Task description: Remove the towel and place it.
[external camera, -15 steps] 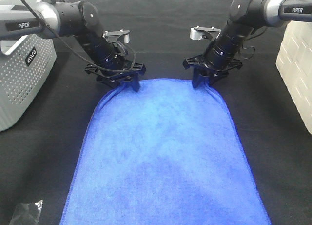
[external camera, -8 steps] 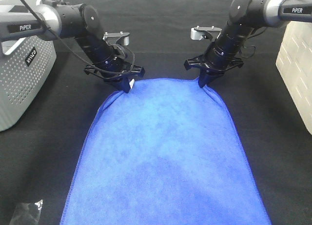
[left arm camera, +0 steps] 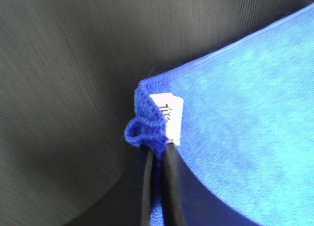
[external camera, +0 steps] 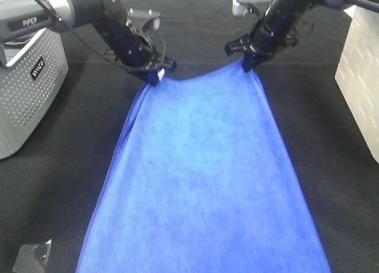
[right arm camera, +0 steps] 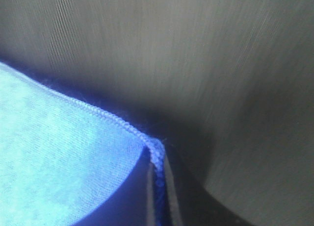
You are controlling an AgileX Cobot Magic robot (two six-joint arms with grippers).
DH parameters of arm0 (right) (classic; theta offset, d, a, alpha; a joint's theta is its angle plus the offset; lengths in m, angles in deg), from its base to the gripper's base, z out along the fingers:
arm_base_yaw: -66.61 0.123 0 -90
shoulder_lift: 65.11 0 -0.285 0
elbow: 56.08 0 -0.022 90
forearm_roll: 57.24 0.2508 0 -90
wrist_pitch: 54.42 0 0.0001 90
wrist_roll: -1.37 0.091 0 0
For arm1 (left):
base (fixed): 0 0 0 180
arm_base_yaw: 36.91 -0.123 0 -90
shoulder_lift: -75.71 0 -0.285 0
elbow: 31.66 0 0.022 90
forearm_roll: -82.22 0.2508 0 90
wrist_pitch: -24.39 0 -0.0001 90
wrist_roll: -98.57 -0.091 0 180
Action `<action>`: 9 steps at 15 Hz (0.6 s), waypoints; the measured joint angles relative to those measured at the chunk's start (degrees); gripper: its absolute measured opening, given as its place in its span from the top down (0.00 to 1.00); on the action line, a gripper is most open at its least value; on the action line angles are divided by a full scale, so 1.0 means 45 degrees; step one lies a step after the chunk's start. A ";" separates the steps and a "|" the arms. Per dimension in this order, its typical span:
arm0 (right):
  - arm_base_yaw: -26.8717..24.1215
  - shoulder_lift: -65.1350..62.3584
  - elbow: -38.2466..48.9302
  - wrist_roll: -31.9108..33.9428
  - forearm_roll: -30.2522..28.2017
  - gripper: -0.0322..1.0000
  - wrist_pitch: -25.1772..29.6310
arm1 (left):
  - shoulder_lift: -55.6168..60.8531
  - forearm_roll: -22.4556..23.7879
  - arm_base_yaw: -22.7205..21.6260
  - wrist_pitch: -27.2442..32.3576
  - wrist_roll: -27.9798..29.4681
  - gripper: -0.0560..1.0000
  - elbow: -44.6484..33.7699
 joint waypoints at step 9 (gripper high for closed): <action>0.0000 0.0000 -0.0955 0.0000 -0.0891 0.97 -0.2674 | 0.0000 0.1006 0.0000 -0.3094 0.0038 0.92 0.1286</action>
